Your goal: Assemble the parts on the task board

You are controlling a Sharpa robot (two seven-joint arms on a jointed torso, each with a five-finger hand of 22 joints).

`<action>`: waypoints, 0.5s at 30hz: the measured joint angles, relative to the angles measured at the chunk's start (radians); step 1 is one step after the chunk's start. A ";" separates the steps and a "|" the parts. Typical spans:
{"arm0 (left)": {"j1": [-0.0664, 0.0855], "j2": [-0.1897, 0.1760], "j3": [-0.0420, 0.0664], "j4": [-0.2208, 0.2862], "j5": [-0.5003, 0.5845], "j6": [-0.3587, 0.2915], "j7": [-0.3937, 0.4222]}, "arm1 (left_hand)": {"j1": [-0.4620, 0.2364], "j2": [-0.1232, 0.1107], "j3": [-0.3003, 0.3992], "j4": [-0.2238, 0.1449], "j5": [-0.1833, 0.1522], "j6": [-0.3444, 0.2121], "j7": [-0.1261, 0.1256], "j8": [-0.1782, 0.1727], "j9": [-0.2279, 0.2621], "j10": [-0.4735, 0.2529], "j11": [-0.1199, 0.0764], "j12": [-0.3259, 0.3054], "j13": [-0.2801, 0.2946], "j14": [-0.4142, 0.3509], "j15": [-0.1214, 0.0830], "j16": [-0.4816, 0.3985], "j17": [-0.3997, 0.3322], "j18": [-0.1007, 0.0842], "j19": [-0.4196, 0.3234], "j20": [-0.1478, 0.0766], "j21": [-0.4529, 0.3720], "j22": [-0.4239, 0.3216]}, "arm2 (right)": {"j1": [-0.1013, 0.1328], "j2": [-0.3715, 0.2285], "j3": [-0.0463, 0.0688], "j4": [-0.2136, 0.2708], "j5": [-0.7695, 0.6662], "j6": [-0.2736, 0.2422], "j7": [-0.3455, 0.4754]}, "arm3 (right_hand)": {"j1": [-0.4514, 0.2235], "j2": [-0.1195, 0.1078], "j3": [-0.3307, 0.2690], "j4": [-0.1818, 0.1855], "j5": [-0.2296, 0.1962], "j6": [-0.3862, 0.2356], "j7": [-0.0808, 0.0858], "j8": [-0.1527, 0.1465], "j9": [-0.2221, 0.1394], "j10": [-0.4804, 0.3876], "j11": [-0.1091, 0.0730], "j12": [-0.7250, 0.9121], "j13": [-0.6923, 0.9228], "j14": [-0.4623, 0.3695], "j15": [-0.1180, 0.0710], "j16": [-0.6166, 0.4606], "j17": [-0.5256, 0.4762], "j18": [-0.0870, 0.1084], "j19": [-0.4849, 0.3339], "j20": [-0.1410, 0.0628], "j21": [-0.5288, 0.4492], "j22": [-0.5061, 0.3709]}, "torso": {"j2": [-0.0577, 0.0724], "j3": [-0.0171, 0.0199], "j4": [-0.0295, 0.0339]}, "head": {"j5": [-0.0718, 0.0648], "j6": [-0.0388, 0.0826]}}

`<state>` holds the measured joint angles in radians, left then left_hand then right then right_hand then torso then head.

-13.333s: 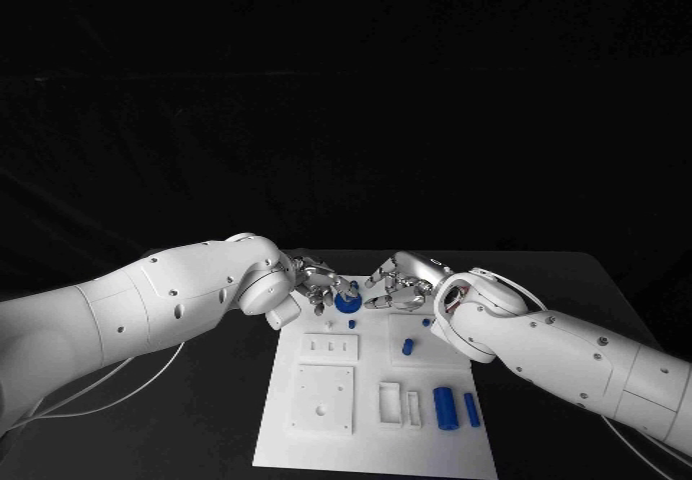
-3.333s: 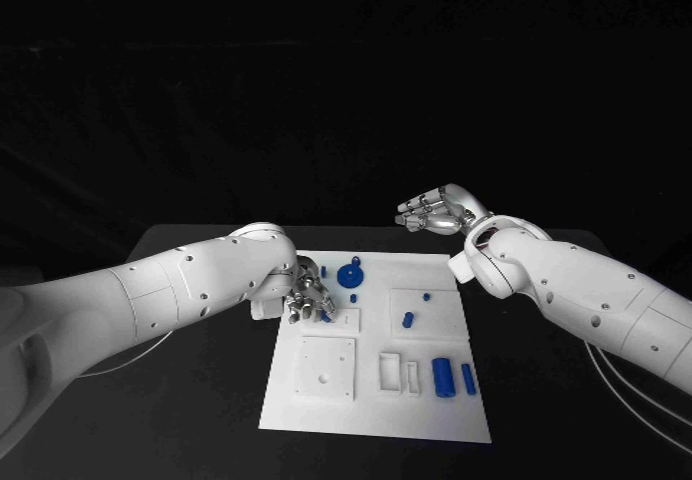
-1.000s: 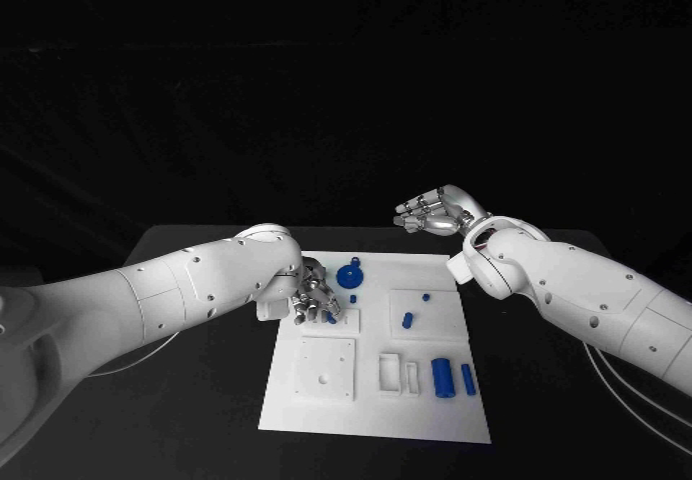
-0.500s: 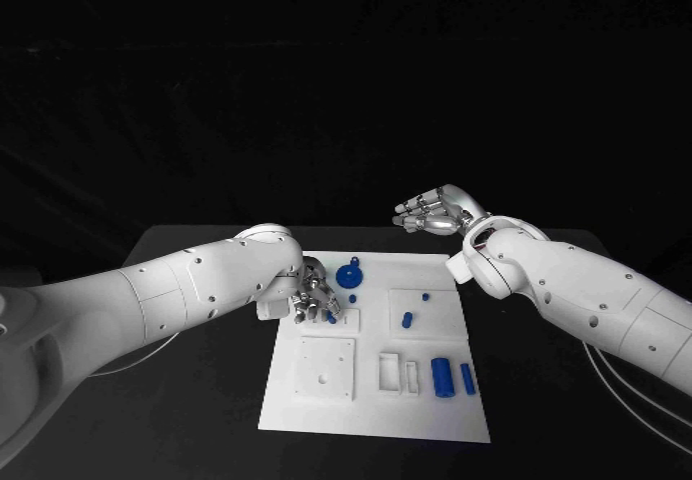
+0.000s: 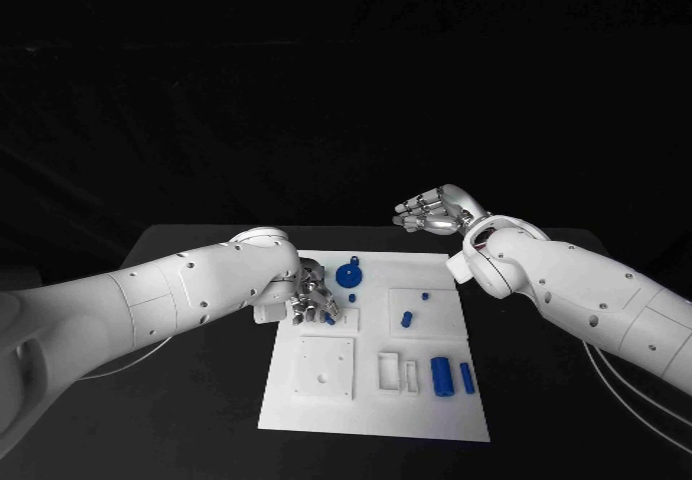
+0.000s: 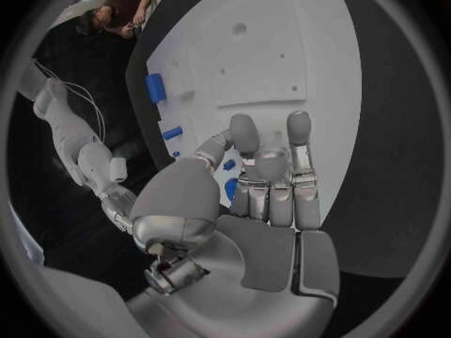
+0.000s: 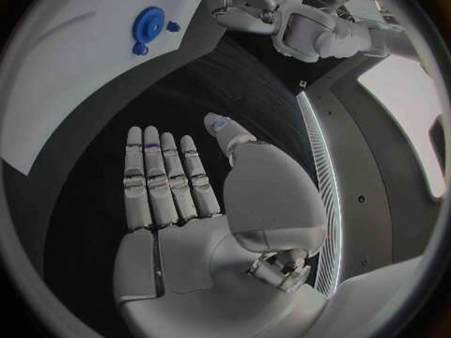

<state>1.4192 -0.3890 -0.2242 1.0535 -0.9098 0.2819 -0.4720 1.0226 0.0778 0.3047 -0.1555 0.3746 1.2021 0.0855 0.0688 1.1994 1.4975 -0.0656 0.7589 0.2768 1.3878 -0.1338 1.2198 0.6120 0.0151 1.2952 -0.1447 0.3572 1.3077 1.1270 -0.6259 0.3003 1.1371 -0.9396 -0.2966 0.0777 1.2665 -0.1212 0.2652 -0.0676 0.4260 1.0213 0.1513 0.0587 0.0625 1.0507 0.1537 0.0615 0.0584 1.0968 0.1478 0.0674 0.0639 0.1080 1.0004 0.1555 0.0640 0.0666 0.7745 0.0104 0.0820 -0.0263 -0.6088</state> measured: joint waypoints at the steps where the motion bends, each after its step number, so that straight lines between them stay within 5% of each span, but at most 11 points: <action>1: 0.000 -0.001 0.000 0.001 0.000 -0.001 0.000 | 0.000 0.000 0.000 0.000 0.000 0.000 0.000 0.000 0.000 0.000 0.000 0.000 0.000 0.000 0.000 0.000 0.000 0.000 0.000 0.000 0.000 0.000 | 0.000 0.000 0.000 0.000 0.000 0.000 0.000 | 0.000 0.000 0.000 0.000 0.000 0.000 0.000 0.000 0.000 0.000 0.000 0.000 0.000 0.000 0.000 0.000 0.000 0.000 0.000 0.000 0.000 0.000 | 0.000 0.0000 0.0000 | 0.000 0.000; 15: -0.002 -0.012 0.000 0.021 -0.014 -0.025 0.005 | 0.000 0.000 0.001 -0.001 0.000 0.000 0.000 0.000 0.000 0.000 0.000 0.000 -0.001 0.000 0.001 0.000 0.000 0.000 0.000 0.000 0.000 0.000 | -0.002 0.000 0.000 -0.001 0.000 0.001 0.000 | 0.000 0.000 0.000 0.000 0.000 0.000 0.000 0.000 0.000 0.000 0.000 0.000 0.000 0.000 0.000 0.000 0.000 0.000 0.000 0.000 0.000 0.000 | 0.000 -0.0007 0.0003 | 0.001 -0.002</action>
<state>1.4170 -0.4007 -0.2245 1.0747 -0.9234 0.2566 -0.4671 1.0226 0.0778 0.3057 -0.1566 0.3745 1.2021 0.0855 0.0687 1.1995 1.4975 -0.0656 0.7589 0.2760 1.3878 -0.1333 1.2198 0.6121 0.0150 1.2953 -0.1447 0.3573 1.3079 1.1254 -0.6261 0.3003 1.1364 -0.9396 -0.2961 0.0776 1.2665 -0.1212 0.2652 -0.0676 0.4260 1.0211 0.1514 0.0587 0.0626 1.0507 0.1537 0.0615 0.0584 1.0968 0.1478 0.0675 0.0639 0.1079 1.0004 0.1555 0.0640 0.0665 0.7745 0.0097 0.0823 -0.0253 -0.6103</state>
